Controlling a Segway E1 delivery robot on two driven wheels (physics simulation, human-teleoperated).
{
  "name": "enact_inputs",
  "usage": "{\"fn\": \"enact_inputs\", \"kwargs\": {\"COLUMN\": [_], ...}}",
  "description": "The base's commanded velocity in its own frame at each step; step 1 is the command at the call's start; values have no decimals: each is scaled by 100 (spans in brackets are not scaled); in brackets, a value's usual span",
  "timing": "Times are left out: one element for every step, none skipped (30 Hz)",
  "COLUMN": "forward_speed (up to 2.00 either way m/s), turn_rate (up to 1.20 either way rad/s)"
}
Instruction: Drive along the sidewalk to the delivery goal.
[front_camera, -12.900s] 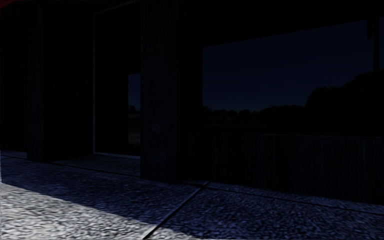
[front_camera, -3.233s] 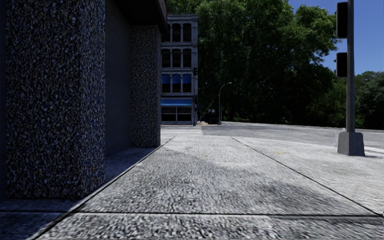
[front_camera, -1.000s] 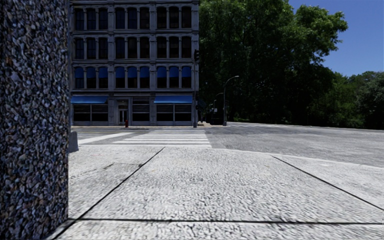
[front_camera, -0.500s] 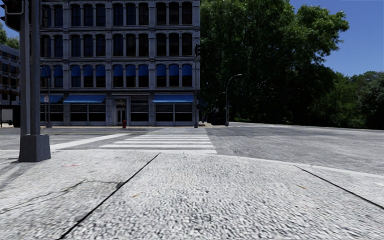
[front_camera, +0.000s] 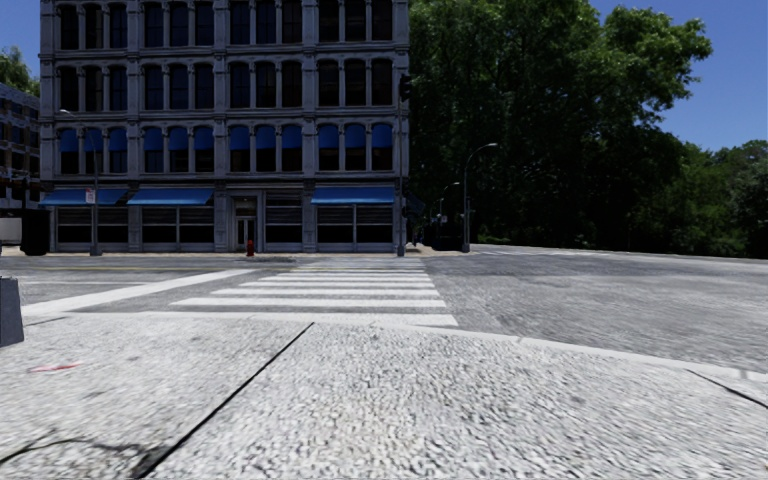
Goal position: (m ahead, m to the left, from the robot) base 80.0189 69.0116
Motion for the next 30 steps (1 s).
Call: {"fn": "enact_inputs", "kwargs": {"forward_speed": [200, 200, 200, 200, 200, 200, 200, 200, 200, 200, 200, 200, 200, 200, 200, 200, 200, 200, 200, 200, 200, 200, 200, 200, 200, 200, 200, 200, 200, 200], "turn_rate": [0, 0, 0, 0, 0, 0, 0, 0, 0, 0, 0, 0, 0, 0, 0, 0, 0, 0, 0, 0, 0, 0, 0, 0, 0, 0, 0, 0, 0, 0]}}
